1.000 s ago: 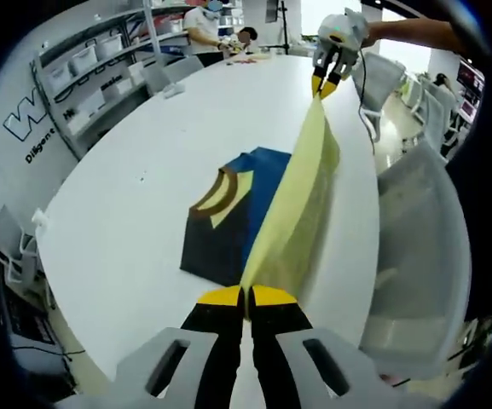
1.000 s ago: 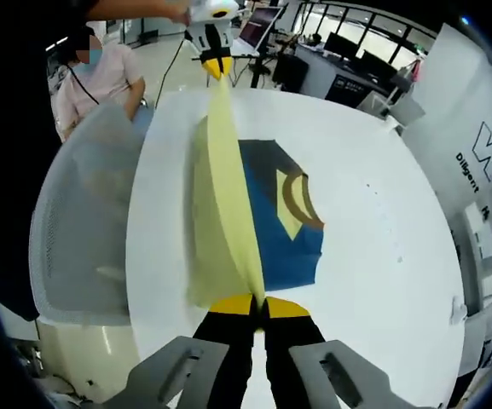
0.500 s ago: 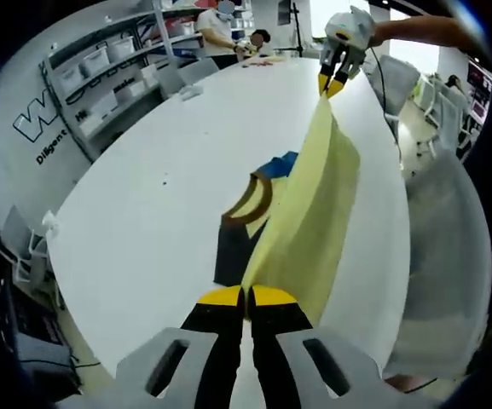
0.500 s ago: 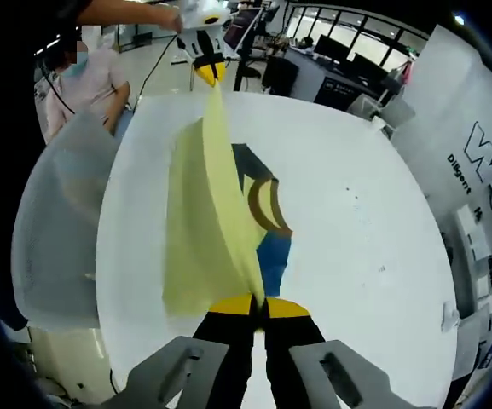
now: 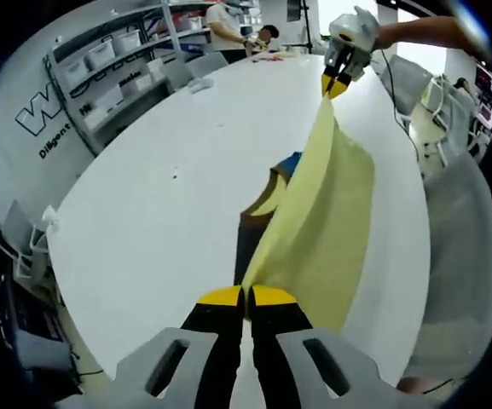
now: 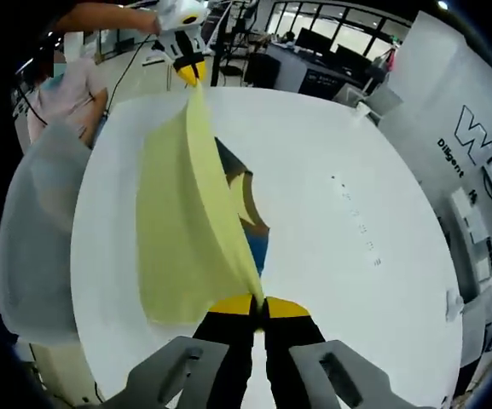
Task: Fold the garment on the visible template until the final outline fits inside the template.
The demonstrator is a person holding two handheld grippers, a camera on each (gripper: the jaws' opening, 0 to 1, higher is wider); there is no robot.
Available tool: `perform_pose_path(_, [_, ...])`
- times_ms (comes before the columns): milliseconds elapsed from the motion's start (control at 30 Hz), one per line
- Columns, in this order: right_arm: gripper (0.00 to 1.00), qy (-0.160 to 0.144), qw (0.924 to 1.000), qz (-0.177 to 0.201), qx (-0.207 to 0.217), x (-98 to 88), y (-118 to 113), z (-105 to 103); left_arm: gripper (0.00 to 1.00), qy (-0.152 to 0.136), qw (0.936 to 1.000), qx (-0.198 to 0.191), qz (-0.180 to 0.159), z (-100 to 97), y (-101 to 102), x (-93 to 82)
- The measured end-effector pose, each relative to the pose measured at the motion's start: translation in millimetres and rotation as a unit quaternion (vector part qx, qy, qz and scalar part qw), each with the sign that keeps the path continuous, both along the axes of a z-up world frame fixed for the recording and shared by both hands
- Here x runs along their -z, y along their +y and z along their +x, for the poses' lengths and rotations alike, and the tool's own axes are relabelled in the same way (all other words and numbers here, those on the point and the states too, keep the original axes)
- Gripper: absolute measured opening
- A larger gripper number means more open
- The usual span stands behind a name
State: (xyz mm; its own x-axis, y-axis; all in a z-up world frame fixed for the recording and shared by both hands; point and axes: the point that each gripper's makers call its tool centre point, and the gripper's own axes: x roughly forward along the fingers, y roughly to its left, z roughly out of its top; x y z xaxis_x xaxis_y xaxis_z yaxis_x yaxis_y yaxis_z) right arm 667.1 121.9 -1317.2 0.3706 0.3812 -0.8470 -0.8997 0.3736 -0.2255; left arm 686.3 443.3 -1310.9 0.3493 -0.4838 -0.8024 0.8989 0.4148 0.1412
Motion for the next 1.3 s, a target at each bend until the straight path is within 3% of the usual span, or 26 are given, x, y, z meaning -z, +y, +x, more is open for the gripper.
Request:
perform_pose_path(400, [0.0, -0.006, 0.9984, 0.012, 0.056, 20.0, -5.7, 21.5, 0.03, 0.008, 0.9992, -0.037, -0.01, 27.4, -5.4, 20.4])
perform_pose_path(733, [0.0, -0.002, 0.9973, 0.019, 0.071, 31.4, -4.1, 27.4, 0.03, 0.018, 0.9989, -0.043, 0.001, 28.0, -4.4, 34.1])
perform_pose_path(1300, [0.0, 0.0, 0.9954, 0.003, 0.096, 66.1, -8.0, 39.1, 0.03, 0.044, 0.9966, -0.07, 0.001, 34.3, -6.3, 63.0])
